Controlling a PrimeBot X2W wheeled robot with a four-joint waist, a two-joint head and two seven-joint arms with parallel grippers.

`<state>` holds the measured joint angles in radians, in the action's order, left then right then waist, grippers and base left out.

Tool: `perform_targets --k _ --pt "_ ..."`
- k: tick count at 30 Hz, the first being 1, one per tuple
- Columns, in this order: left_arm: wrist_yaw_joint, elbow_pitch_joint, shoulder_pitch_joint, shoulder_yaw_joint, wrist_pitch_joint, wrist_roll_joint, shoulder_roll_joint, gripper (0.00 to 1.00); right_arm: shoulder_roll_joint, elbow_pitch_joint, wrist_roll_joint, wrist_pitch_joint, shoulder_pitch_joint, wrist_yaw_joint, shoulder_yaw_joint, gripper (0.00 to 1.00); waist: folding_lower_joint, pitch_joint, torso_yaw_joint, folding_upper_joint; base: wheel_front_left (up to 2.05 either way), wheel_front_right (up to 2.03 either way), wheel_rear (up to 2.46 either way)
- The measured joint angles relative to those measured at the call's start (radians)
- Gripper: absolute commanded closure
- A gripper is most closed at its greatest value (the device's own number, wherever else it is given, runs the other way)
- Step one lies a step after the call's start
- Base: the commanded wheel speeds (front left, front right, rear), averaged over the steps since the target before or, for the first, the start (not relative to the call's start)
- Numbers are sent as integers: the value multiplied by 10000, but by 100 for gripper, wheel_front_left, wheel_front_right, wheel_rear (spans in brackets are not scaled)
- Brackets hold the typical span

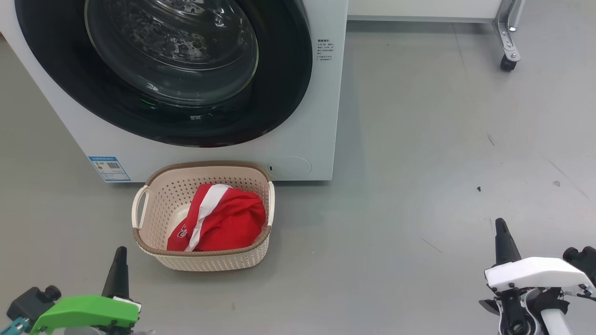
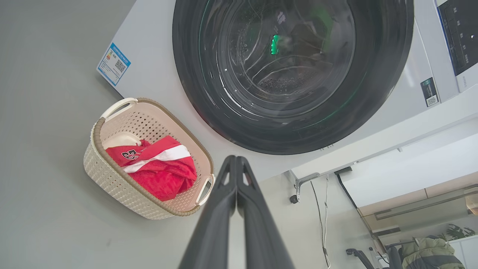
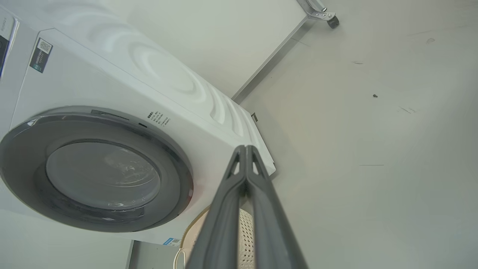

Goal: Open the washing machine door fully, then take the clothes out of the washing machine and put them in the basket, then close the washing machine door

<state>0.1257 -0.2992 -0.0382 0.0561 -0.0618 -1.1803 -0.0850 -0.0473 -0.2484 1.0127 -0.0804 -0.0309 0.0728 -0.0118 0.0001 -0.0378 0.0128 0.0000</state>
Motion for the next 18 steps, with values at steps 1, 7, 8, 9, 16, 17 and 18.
perform_targets --k 1,7,8,9,16,17,18 --pt "0 12 -2 -25 8 -98 4 100 -8 -4 138 50 -1 50 21 100 0 8 -3 0 0 0 0" --pt "0 63 -10 -186 219 -652 50 100 -36 -27 984 238 -14 82 127 100 0 54 -20 0 0 0 0" --pt "0 69 -12 -207 272 -754 54 100 -40 -35 1110 259 -15 84 140 100 0 61 -23 0 0 0 0" --pt "0 75 -12 -222 307 -909 58 100 -46 -46 1235 295 -17 84 159 100 0 69 -26 0 0 0 0" --pt "0 121 -22 -378 523 -1586 98 100 -104 -86 2215 502 -28 184 309 100 0 122 -45 0 0 0 0" --pt "0 125 -22 -408 548 -1662 102 100 -104 -94 2347 514 -30 186 326 100 0 130 -48 0 0 0 0" --pt "0 128 -23 -441 608 -1730 105 100 -107 -100 2464 583 -33 188 347 100 0 138 -51 0 0 0 0"
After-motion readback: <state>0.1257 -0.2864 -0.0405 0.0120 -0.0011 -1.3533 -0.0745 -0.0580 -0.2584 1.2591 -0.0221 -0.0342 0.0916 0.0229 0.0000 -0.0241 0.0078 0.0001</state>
